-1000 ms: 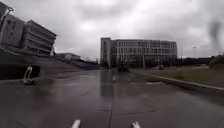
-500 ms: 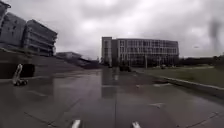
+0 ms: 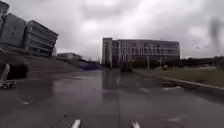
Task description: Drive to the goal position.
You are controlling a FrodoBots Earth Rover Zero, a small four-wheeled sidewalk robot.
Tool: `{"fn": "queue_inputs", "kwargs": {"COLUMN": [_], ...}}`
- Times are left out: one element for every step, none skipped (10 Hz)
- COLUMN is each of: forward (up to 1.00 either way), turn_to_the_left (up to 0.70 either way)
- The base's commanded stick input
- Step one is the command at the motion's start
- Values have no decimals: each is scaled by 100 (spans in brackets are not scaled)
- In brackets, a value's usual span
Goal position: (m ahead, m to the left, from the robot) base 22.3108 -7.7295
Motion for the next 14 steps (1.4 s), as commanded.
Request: {"fn": "queue_inputs", "kwargs": {"forward": [100,100,100,100,100,100,100,100,100,100,100,100,100,100], "turn_to_the_left": [0,0,0,0,0,0,0,0,0,0,0,0,0,0]}}
